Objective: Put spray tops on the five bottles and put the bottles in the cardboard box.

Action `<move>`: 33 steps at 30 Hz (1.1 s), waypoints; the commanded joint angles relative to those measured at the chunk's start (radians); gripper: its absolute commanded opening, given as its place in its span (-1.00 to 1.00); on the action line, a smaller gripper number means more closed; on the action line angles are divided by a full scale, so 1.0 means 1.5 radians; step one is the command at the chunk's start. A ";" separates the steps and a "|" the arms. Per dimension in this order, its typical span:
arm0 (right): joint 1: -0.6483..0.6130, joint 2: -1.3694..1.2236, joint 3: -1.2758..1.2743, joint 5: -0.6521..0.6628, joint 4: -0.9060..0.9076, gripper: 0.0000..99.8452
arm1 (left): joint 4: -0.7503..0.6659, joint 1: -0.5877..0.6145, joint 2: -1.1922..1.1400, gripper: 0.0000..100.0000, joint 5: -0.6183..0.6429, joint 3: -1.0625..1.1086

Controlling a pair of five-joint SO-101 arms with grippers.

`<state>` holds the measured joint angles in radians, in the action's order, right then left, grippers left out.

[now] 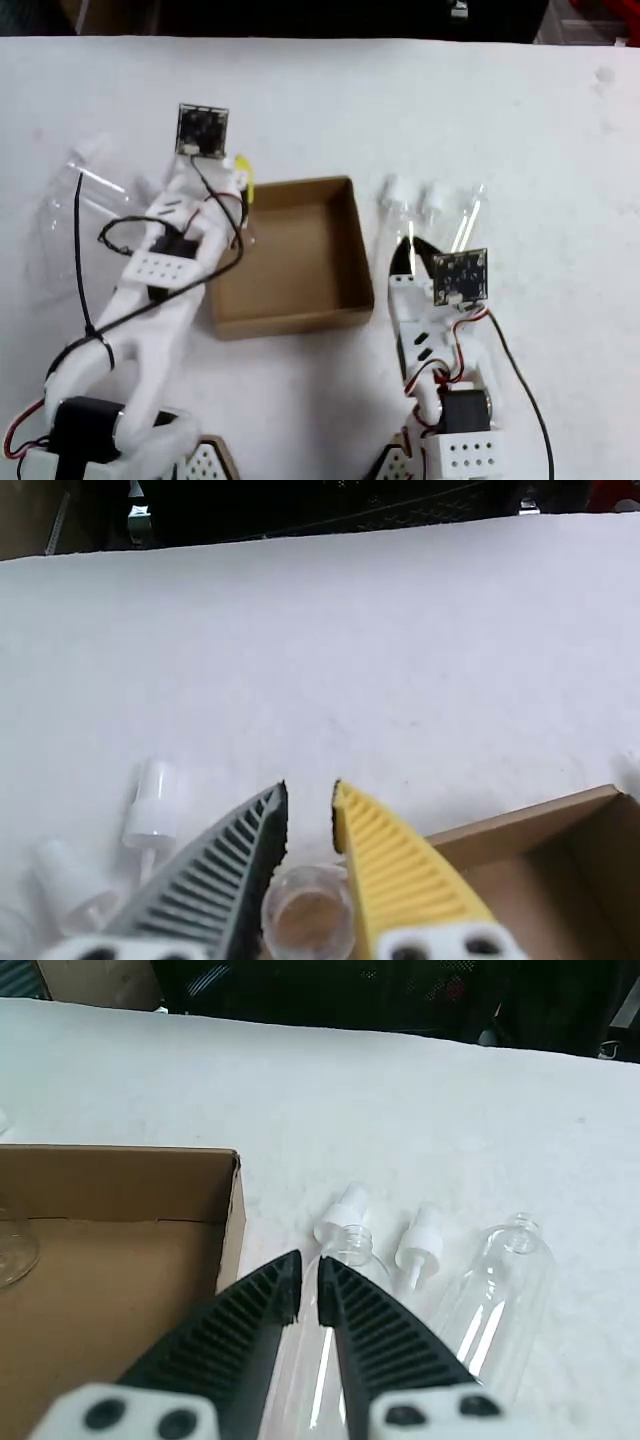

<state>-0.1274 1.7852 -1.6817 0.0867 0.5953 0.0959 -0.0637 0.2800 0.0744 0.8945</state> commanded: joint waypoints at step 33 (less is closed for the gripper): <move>-0.003 -0.002 -0.006 -0.005 0.003 -0.96 | -0.056 0.009 0.006 -0.69 -0.058 -0.003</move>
<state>-0.1274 1.7852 -1.6817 0.0867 0.5953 0.0361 -0.0637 0.2754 -0.0038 0.8976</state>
